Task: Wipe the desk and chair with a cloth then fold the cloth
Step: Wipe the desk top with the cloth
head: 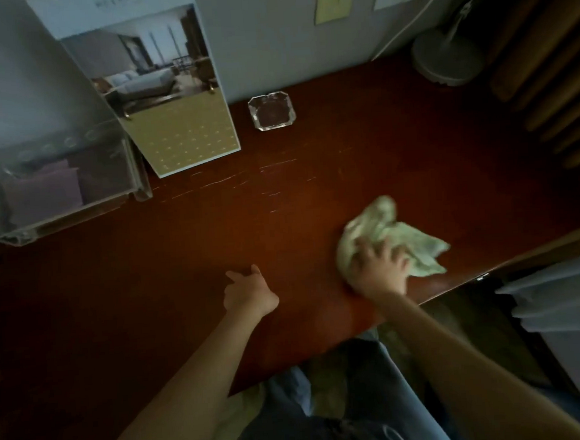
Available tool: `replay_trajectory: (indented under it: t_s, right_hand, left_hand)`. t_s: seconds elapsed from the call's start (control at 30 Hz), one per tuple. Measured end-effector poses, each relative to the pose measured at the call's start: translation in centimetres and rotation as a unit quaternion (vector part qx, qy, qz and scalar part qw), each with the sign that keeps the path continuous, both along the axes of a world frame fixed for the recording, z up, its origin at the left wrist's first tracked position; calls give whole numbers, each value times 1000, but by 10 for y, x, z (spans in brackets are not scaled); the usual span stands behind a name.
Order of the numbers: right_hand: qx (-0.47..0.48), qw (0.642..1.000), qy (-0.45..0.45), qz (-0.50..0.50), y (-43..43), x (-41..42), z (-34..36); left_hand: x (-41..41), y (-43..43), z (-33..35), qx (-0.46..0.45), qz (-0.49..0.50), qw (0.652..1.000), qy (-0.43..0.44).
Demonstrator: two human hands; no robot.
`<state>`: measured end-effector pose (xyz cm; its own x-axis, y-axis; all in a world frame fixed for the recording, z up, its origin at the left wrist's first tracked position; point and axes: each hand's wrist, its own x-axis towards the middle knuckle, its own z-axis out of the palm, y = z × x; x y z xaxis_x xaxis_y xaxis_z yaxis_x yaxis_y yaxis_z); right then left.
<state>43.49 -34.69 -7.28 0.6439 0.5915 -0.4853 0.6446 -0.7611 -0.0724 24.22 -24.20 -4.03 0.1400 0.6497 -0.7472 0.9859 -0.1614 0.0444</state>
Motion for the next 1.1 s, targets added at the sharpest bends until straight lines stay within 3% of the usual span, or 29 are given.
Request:
replay_trajectory:
  t_s: [0.07,0.17,0.37,0.53,0.67,0.77,0.83,0.97,1.1]
  right_hand:
    - [28,986,11,166,2,-32,0]
    - [44,932,39,358,-5,-40,4]
    - [62,871,72,481,-51,50,-9]
    - [38,932,40,359,-92,190,-15]
    - [86,985,-39,145,-121,307,-11]
    - [97,994,-56,-11,-132,353,-10]
    - [90,992,-56,-61,-125,359,-11]
    - [48,997,-52,-43,-105,317,-14]
    - [68,979,-14,193,-94,239,-10]
  left_hand:
    - [17,-5,0,17,-9,1000,-12]
    - [54,-13,-1,40,-9,999,-23]
    - [127,-37,-3,54,21,998,-15]
    - [189,-53,-6,59,17,998,-16]
    - [226,-70,-8,64,10,998,-7]
    - [246,-81,-10,64,12,998,-3]
    - [256,-87,-10,64,6,998,-2]
    - [267,-91,-11,68,2,998,10]
    - [269,-92,-13,79,-8,997,25]
